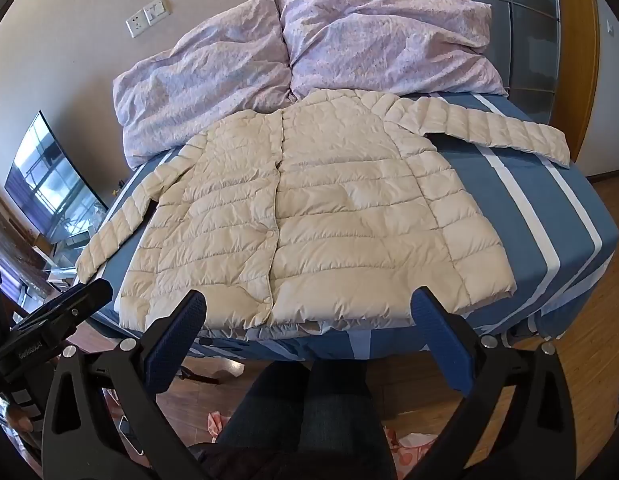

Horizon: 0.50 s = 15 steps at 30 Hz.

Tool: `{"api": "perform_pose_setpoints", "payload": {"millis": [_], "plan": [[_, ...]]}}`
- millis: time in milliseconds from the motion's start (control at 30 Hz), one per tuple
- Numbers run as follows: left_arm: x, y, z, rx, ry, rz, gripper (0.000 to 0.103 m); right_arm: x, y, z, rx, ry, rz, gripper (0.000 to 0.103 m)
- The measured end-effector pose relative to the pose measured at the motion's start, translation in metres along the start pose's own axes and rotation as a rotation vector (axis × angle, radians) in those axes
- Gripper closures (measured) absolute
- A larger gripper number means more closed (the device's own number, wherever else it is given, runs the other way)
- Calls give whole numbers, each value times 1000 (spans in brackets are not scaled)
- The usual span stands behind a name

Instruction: Fold large clothes

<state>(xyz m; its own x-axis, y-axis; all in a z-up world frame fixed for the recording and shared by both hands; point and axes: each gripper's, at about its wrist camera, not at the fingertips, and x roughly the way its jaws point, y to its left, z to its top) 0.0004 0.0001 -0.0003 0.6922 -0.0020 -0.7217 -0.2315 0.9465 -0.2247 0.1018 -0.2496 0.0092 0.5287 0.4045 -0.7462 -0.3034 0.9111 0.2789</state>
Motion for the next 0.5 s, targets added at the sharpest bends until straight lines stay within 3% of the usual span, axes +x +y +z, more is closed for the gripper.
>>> {"api": "perform_pose_setpoints", "payload": {"millis": [500], "plan": [[0, 0, 0, 1, -3, -2, 2, -1, -1, -1, 3, -5, 4, 1]]}}
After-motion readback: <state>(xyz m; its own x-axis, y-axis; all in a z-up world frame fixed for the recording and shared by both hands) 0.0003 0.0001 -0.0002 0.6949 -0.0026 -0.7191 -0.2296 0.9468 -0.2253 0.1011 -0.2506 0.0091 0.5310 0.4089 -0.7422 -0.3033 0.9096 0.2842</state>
